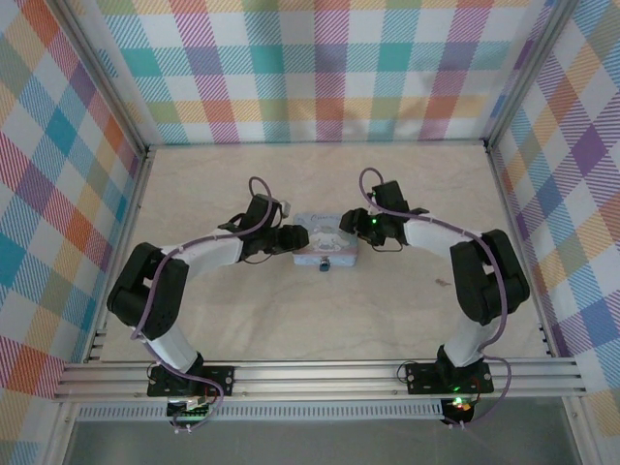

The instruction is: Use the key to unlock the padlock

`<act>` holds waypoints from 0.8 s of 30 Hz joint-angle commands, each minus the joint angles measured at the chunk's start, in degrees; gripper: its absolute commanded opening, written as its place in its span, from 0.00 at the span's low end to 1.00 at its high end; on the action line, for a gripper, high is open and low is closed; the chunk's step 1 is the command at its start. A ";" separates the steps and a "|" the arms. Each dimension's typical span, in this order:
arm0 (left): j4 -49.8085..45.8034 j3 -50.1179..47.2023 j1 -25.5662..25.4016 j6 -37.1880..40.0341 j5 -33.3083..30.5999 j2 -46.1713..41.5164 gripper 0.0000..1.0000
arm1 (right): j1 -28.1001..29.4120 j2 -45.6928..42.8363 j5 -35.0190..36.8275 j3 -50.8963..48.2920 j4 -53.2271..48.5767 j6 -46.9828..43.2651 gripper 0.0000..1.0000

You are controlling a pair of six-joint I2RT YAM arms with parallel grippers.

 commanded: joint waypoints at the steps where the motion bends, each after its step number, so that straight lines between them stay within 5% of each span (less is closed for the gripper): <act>1: 0.73 2.71 -0.82 -0.46 0.19 1.85 0.52 | 0.26 1.47 -1.98 2.43 -1.82 -1.51 0.58; 12: -0.39 0.07 -0.74 -1.00 -2.00 -1.67 0.73 | -1.28 -1.76 0.99 0.83 -4.54 -3.60 0.77; 24: -7.60 -3.62 -0.99 0.20 -7.13 -12.34 0.81 | -7.81 -18.14 12.18 -2.46 -22.31 -6.92 0.77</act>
